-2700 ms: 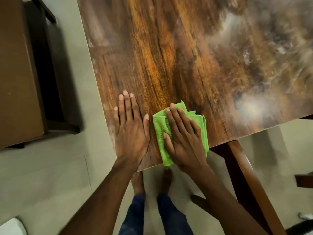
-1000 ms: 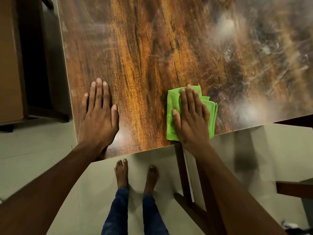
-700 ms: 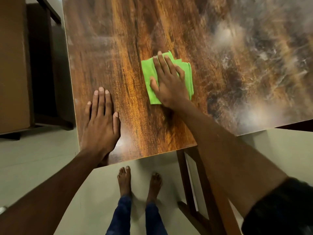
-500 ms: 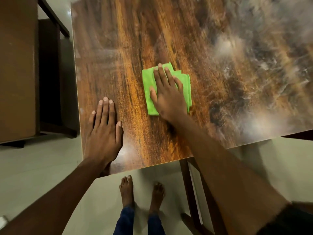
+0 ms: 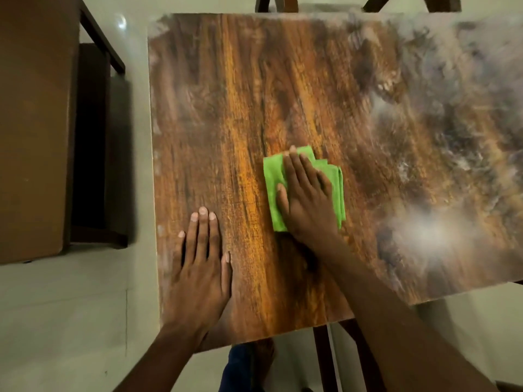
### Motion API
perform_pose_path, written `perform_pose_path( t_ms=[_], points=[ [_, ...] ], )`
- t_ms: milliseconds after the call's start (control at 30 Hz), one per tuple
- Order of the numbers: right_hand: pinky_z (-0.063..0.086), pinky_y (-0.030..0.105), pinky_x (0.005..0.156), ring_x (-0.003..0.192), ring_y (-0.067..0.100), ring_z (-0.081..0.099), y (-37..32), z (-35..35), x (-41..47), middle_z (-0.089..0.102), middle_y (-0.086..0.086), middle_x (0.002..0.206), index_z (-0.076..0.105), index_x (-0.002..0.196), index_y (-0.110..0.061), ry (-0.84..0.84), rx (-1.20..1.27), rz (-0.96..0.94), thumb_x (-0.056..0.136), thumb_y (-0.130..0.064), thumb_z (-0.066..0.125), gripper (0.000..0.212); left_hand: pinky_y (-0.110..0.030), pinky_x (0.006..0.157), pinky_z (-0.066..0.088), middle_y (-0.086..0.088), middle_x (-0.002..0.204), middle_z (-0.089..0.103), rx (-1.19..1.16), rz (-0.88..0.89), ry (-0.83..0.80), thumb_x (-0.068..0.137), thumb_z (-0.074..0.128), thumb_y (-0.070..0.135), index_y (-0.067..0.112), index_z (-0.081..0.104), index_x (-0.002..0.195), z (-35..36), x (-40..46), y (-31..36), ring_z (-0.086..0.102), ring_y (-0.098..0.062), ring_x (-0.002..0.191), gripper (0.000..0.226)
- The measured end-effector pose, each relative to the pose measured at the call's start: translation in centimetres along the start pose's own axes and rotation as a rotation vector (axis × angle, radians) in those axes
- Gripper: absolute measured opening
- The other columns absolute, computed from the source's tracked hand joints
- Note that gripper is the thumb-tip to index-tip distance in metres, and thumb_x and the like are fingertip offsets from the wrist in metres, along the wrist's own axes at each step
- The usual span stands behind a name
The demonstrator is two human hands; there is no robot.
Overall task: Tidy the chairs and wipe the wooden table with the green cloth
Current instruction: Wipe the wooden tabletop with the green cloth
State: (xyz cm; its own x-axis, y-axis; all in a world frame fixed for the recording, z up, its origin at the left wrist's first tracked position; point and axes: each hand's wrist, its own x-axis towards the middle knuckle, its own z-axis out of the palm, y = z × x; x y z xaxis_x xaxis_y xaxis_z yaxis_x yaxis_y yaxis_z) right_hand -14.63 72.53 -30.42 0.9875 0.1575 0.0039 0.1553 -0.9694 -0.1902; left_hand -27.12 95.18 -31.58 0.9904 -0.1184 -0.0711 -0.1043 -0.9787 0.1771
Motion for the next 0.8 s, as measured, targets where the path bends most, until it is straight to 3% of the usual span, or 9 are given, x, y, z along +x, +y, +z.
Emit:
perform_pose_path(
  t_ms=[200,300,400,567,667,800],
  points=[
    [0.023,0.046,0.126,0.162,0.022,0.023,0.8,-0.5,14.3,0.023,0.007,0.176,0.029,0.167,-0.013,0.030,-0.017,0.016,0.106,-0.047,0.022,0.070,-0.051,0.131,0.016,-0.012,0.178,0.000,-0.004,-0.013,-0.046,0.108,0.025,0.041,0.005,0.006,0.169,-0.2,0.2,0.0,0.004,-0.026,0.165,0.073],
    [0.018,0.046,0.127,0.163,0.020,0.018,1.0,0.2,15.2,0.018,0.004,0.177,0.024,0.168,-0.015,0.035,-0.009,0.046,0.107,-0.048,0.019,0.070,-0.050,0.131,0.015,-0.014,0.178,0.003,0.009,-0.019,-0.047,0.106,0.032,0.040,0.005,0.009,0.169,-0.3,0.3,0.1,0.007,-0.028,0.165,0.075],
    [0.015,0.045,0.131,0.164,0.020,0.012,-1.6,1.0,12.8,0.012,0.003,0.178,0.017,0.170,-0.016,0.050,-0.002,0.102,0.108,-0.049,0.019,0.070,-0.051,0.131,0.017,-0.015,0.178,0.003,0.022,-0.019,-0.053,0.106,0.034,0.039,0.004,0.008,0.169,-0.5,0.4,0.2,0.006,-0.029,0.165,0.076],
    [0.011,0.042,0.132,0.165,0.019,0.007,-7.7,2.2,6.4,0.011,0.002,0.178,0.017,0.170,-0.017,-0.008,0.005,-0.093,0.108,-0.046,0.031,0.070,-0.054,0.128,0.026,-0.015,0.178,0.004,0.025,-0.014,-0.090,0.107,0.028,0.041,0.004,0.010,0.169,-0.5,0.3,0.0,0.008,-0.029,0.165,0.074],
    [0.014,0.040,0.132,0.165,0.015,0.008,-5.0,1.3,2.5,0.014,-0.001,0.178,0.021,0.169,-0.019,-0.017,0.002,-0.118,0.110,-0.045,0.038,0.068,-0.054,0.128,0.026,-0.014,0.178,0.006,0.033,-0.019,-0.077,0.107,0.027,0.041,0.004,0.011,0.169,-0.5,0.2,-0.1,0.010,-0.029,0.165,0.074],
    [0.018,0.046,0.131,0.165,0.013,0.002,0.1,-0.5,-4.8,0.005,-0.004,0.179,0.012,0.171,-0.022,-0.081,-0.013,-0.015,0.111,-0.045,0.035,0.068,-0.054,0.129,0.025,-0.013,0.178,0.006,0.029,-0.022,-0.061,0.106,0.030,0.039,0.005,0.012,0.169,-0.6,0.3,0.1,0.011,-0.028,0.165,0.074]
  ],
)
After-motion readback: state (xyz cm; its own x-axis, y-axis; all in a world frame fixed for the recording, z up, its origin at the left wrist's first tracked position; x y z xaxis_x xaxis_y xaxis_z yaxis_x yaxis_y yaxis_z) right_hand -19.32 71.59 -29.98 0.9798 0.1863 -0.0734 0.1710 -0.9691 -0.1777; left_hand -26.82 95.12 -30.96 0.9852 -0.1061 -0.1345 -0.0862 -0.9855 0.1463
